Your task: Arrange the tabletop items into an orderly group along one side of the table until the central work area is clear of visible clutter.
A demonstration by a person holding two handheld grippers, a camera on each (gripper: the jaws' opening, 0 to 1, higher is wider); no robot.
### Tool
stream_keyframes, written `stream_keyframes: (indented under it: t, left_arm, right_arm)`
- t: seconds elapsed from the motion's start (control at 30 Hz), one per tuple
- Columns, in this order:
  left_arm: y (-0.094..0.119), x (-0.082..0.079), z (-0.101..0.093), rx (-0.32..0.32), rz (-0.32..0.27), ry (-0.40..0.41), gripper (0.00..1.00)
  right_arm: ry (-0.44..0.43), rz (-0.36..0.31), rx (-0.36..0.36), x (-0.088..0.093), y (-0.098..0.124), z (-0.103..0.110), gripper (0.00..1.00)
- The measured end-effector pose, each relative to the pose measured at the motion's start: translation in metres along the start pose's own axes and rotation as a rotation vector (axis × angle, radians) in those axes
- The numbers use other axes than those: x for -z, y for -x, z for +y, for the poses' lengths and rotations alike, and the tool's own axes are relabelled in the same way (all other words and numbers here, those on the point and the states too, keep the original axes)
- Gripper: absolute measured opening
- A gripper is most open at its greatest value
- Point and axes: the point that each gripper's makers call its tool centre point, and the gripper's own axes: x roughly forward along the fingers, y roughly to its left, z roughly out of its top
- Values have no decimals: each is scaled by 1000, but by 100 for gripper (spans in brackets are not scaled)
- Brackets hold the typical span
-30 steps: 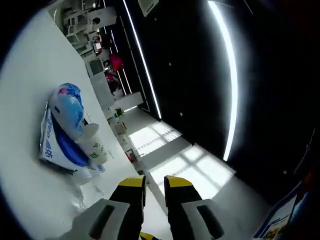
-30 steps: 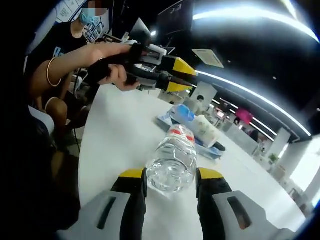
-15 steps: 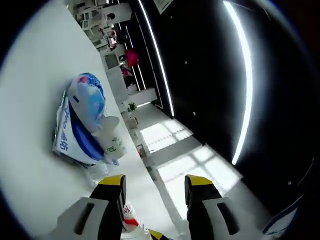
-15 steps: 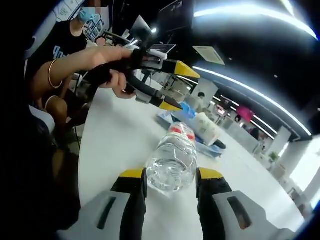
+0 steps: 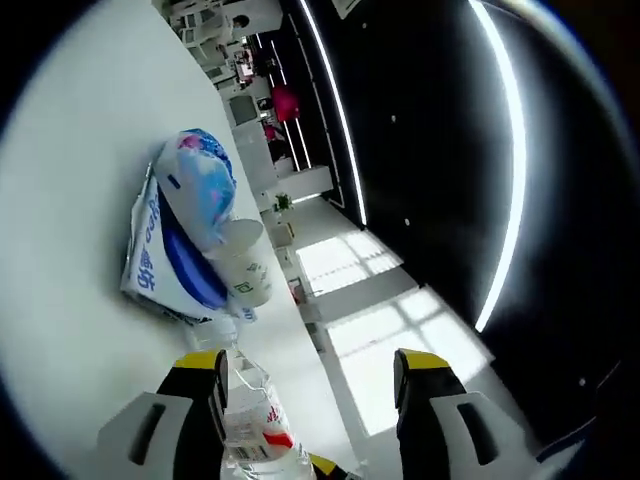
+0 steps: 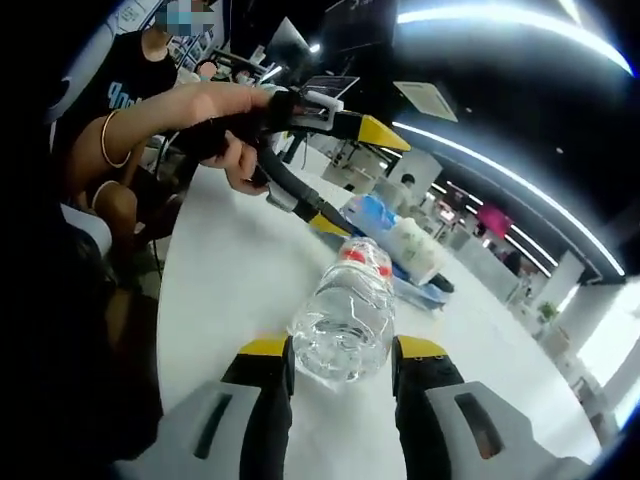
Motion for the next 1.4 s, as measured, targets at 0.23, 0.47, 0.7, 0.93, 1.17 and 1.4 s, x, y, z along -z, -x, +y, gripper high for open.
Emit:
stream_keyframes:
  t: [0.23,0.47,0.7,0.93,1.17,1.4]
  left_arm:
    - [-11,1,18,-57,25,15,76]
    - [-21,9,23,-66,63,62,78]
    - [-30,7,26,-86,72,62,75]
    - [-29,7,43,-162,79,65,53]
    - [-26,13,64,-249,57,120,21]
    - [-26,18,61,-246,44,85,21]
  right_arm:
    - [10,1,-19,1,0,0,36]
    - [10,2,-29,2,1,0,36]
    - [12,-5,-56,2,2,0,35]
    - [25,-6,-77,2,2,1,35]
    - [29,-21,-91,1,4,4,35]
    - [32,-19,-93,1,5,5,34]
